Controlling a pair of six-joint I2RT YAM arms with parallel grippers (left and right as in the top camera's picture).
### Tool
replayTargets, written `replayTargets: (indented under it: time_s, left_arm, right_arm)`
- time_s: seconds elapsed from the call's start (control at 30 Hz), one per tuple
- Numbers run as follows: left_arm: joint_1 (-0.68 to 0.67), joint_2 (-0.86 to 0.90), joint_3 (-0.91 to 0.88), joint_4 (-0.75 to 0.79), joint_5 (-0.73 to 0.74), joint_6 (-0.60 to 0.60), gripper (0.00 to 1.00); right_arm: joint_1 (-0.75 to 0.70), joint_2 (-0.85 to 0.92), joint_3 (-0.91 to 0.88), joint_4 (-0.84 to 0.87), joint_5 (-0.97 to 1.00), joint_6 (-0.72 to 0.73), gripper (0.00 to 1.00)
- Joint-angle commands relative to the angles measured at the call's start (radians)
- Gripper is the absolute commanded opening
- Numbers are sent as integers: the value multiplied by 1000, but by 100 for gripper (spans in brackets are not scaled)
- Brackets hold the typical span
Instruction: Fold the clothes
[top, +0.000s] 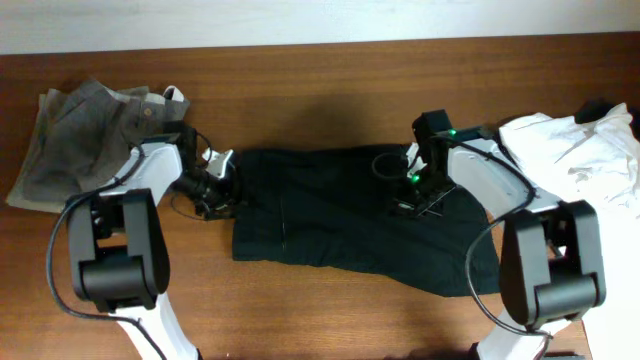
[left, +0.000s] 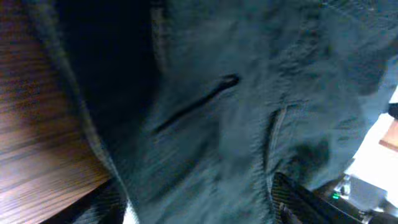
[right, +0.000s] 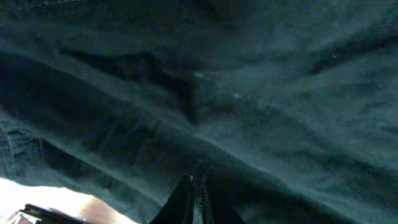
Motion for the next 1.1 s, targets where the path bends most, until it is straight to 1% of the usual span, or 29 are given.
replayTargets:
  time_s: [0.0,0.03,0.1,0.13,0.2,0.23,0.27,0.33,0.4,0.43,0.47,0.5,0.53,0.57,0.63,0.67,0.73,0.77,0.8,0.87,0.9,0.97,1.07]
  left_arm:
    - [-63,131,-22,16,-11,-19,56]
    - [-74,145,-22,22,-11,-18,48]
    - [-89,150,-22,35,-11,-18,28]
    - [-91,150,-19,35,-11,-18,0]
    - [-83,149,-10,25,-11,-18,1]
    - [-64,148,24,-23,-15,-17,0]
    - [-34,142,90,-108,-18,6,1]
    - [25,122,292,-338,-143,51,0]
    - [51,116,532,-520,-308,55,1]
    - [52,116,668,-592,-367,55,1]
    - [52,116,771,-631,-389,55,0]
    - [48,116,912,-679,-394,55,1]
    - [38,116,1001,-706,-394,55,0]
    - [28,116,1039,-714,-394,55,1]
    - [-24,126,1041,-693,-394,43,0]
    - [-47,140,1038,-688,-394,19,0]
    - [-104,172,1035,-672,-393,-64,0]
    - [-127,182,1035,-669,-391,-88,0]
    - [-160,197,1034,-669,-362,-119,0]
    - [-219,219,1034,-661,-294,-123,1]
    - [-258,230,1034,-650,-285,-137,0]
    - [-326,239,1033,-631,-288,-138,0]
    - [-381,239,1033,-616,-310,-157,0]
  right_arm:
    - [26,8,-5,18,0,16,10]
    - [29,8,-5,21,0,16,9]
    - [29,8,-5,21,0,16,9]
    - [29,8,-5,21,0,16,8]
    - [29,8,-5,18,0,16,6]
    - [26,6,-4,17,4,16,5]
    - [14,-7,-4,10,3,18,4]
    - [-29,-48,2,-12,3,23,4]
    - [-83,-89,11,-29,3,23,4]
    - [-105,-106,11,-32,3,23,4]
    - [-129,-122,11,-35,3,23,4]
    - [-153,-133,11,-39,3,23,4]
    - [-163,-133,11,-40,3,23,4]
    - [-169,-133,11,-44,4,23,4]
    - [-167,-133,11,-50,4,19,4]
    - [-167,-133,11,-52,4,19,4]
    - [-167,-133,11,-58,4,14,4]
    - [-167,-133,11,-58,4,14,4]
    - [-167,-133,11,-58,4,14,4]
    - [-167,-133,11,-56,4,14,4]
    - [-167,-132,11,-52,6,12,4]
    - [-167,-120,10,-23,50,12,4]
    - [-148,-71,-11,48,45,13,5]
